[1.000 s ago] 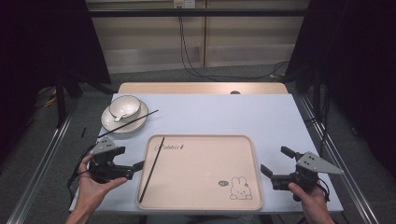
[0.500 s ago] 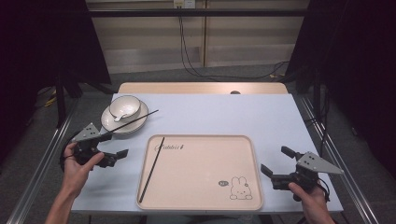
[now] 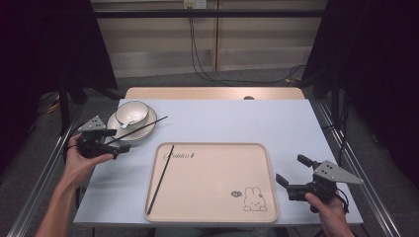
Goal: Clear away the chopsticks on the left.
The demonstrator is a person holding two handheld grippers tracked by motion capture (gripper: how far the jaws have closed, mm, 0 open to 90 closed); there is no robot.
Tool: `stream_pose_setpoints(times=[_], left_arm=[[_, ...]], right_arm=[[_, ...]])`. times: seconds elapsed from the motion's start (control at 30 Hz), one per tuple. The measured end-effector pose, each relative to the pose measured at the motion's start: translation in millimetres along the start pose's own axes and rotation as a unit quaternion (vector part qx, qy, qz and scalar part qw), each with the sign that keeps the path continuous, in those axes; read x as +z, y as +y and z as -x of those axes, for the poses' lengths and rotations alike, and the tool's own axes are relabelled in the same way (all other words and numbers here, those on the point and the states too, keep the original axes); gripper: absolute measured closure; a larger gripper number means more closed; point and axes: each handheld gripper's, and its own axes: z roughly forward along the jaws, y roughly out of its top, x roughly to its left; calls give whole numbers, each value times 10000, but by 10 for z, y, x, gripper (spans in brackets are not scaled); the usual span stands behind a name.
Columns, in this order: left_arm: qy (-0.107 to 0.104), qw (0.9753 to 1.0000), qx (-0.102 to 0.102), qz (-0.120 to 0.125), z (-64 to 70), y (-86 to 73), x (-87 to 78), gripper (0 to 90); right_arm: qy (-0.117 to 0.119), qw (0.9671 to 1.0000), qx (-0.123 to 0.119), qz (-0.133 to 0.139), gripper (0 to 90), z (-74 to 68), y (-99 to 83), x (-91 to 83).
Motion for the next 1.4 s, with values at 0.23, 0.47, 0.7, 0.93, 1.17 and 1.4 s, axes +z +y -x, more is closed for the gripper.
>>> stream_pose_setpoints(times=[0.23, 0.47, 0.7, 0.93, 1.17, 1.4], left_arm=[[72, 9999, 7, -78, -206, -30, 141, 148], [307, 9994, 60, -145, -320, -75, 255, 324], [97, 9992, 27, -387, -377, -49, 321, 511], [46, 9987, 123, -493, -412, -21, 399, 581], [52, 9977, 190, -652, -423, 1, 497, 658], [-12, 9961, 276, -843, -421, 12, 539, 736]], right_arm=[[2, 10000, 4, 5, 4, 3, -3, -1], [-5, 10000, 28, -1, 3, 7, -4, 0], [-4, 10000, 27, -9, 4, 12, -6, 1], [16, 10000, 33, -7, 3, 17, -7, 2], [-11, 10000, 43, -6, 4, 23, -10, 2], [12, 10000, 64, -15, 3, 24, -9, -2]])
